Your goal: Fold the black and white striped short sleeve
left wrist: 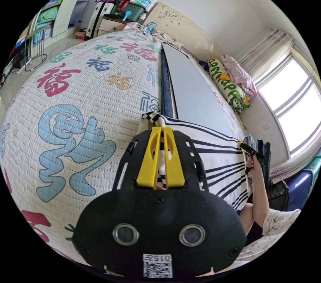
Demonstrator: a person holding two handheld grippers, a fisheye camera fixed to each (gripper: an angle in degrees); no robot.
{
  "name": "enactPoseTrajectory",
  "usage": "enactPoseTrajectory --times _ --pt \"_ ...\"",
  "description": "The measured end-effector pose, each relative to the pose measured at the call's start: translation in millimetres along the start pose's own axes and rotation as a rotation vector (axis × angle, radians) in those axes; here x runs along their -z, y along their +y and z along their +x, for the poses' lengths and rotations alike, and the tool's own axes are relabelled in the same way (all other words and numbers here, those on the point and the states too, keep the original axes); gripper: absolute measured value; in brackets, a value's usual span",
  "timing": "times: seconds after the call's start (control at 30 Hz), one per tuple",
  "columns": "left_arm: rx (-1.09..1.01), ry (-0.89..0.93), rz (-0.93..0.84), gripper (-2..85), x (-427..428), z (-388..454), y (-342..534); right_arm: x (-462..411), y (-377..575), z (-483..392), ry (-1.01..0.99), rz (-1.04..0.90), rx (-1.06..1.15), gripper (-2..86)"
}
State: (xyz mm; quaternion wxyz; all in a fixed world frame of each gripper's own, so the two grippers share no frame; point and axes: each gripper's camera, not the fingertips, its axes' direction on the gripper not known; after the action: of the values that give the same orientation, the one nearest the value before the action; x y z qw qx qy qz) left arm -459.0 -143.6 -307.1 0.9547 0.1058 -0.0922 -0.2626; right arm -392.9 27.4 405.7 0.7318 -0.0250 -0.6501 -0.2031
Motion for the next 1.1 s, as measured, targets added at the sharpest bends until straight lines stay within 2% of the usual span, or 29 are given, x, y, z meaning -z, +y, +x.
enactPoseTrajectory --times 0.17,0.27,0.37,0.53,0.6,0.7,0.77,0.8,0.87,0.93,1.1 --pt "-0.031 -0.014 0.024 0.1 9.2 12.2 -6.9 -17.9 38.1 -17.2 0.137 0.105 0.064 0.7" --pt "-0.055 -0.044 0.007 0.2 9.2 18.7 -14.0 -42.2 61.0 -24.1 0.242 0.102 0.069 0.9" --pt "-0.07 -0.073 -0.014 0.3 8.8 24.1 -21.3 -71.0 86.9 -49.6 0.403 0.064 0.168 1.5" --pt "-0.057 -0.081 -0.007 0.9 22.6 22.3 -33.9 -66.9 135.1 -64.2 0.464 0.078 0.197 4.4" --pt "-0.056 -0.092 0.005 1.3 31.6 21.1 -40.0 -47.2 160.6 -84.5 0.476 0.144 0.25 4.4" --pt "-0.056 -0.067 0.024 3.3 45.0 19.9 -50.9 -15.6 222.7 -147.2 0.299 0.218 0.43 4.6" --pt "-0.038 -0.017 0.004 5.6 49.4 14.3 -60.0 -10.7 286.7 -212.5 0.024 0.229 0.599 5.3" --pt "-0.033 -0.015 0.002 5.7 50.5 12.6 -61.8 -14.0 302.1 -230.6 -0.044 0.223 0.643 5.5" --pt "-0.026 -0.049 0.0 5.9 55.9 6.7 -66.9 -46.8 357.1 -308.3 -0.224 0.008 0.821 6.8" --pt "-0.025 -0.059 -0.013 5.9 58.8 0.7 -71.9 -75.0 401.0 -352.7 -0.302 -0.15 0.865 7.5" --pt "0.043 0.012 0.014 4.4 80.8 -27.8 -90.4 -122.8 509.3 -414.4 -0.351 -0.226 0.886 8.5"
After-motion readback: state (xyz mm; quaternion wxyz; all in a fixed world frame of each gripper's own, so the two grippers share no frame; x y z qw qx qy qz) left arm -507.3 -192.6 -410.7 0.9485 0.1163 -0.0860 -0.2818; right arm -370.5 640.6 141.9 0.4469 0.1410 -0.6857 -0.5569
